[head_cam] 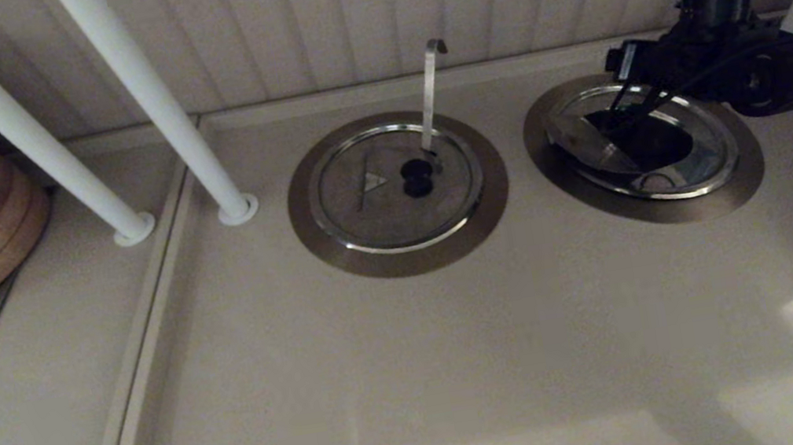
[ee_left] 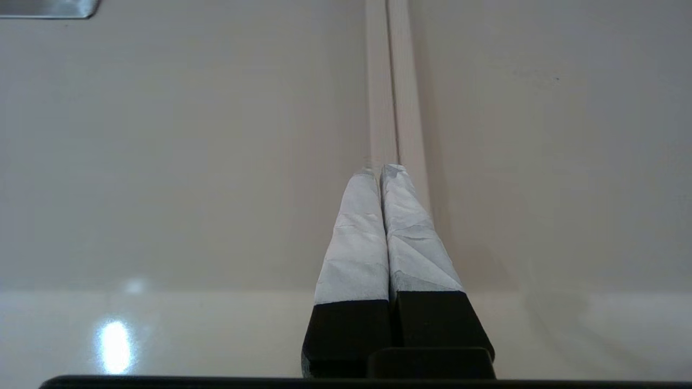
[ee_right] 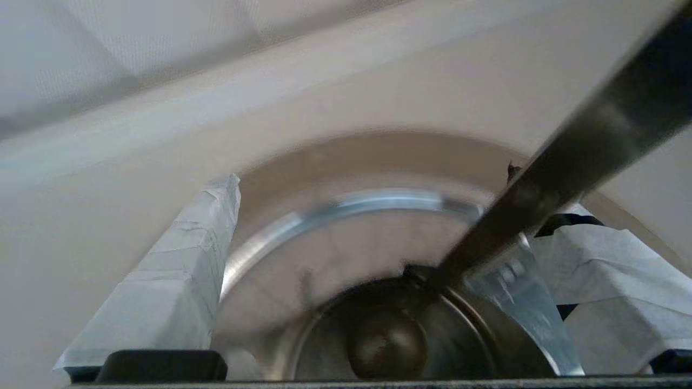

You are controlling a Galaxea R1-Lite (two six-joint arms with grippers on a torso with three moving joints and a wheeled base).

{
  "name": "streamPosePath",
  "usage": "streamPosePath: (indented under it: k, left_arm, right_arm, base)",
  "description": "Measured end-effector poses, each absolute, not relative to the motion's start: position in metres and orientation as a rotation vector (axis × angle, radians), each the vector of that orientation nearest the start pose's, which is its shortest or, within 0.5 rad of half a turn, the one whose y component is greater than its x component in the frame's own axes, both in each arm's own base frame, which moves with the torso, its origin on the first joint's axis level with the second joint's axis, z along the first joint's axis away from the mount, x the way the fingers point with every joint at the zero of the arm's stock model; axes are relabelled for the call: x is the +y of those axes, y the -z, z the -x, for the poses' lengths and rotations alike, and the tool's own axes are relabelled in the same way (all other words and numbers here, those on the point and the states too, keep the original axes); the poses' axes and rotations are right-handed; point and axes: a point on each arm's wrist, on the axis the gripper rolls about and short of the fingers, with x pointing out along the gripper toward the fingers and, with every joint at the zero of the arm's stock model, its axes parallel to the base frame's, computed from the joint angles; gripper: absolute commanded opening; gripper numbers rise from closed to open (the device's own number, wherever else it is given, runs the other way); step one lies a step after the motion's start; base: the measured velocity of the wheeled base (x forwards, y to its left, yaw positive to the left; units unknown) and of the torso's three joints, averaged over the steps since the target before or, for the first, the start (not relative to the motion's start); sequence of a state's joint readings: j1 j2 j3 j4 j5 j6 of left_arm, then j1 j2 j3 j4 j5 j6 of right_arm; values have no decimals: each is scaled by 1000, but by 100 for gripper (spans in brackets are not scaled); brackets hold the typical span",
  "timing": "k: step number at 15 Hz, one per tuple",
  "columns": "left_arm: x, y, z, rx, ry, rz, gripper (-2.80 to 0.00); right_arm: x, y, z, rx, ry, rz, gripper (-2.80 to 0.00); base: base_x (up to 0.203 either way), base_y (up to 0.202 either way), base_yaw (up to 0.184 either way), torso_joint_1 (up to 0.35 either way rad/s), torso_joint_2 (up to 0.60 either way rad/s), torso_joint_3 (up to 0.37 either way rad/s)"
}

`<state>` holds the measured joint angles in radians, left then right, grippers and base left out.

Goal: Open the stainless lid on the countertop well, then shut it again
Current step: Stir with a spoon

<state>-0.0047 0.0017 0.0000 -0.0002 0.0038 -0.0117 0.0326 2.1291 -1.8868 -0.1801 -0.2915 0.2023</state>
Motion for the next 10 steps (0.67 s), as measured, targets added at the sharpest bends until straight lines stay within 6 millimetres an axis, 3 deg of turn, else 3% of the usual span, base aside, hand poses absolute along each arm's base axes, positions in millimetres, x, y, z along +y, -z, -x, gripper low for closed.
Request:
streamPosePath:
  k: [10]
  left_arm:
    - [0,-76,23,2,0,11,-280]
  right_arm:
    - [7,-284,-432,134,324,-144,0]
  base:
    - [0,0,0,0,0,0]
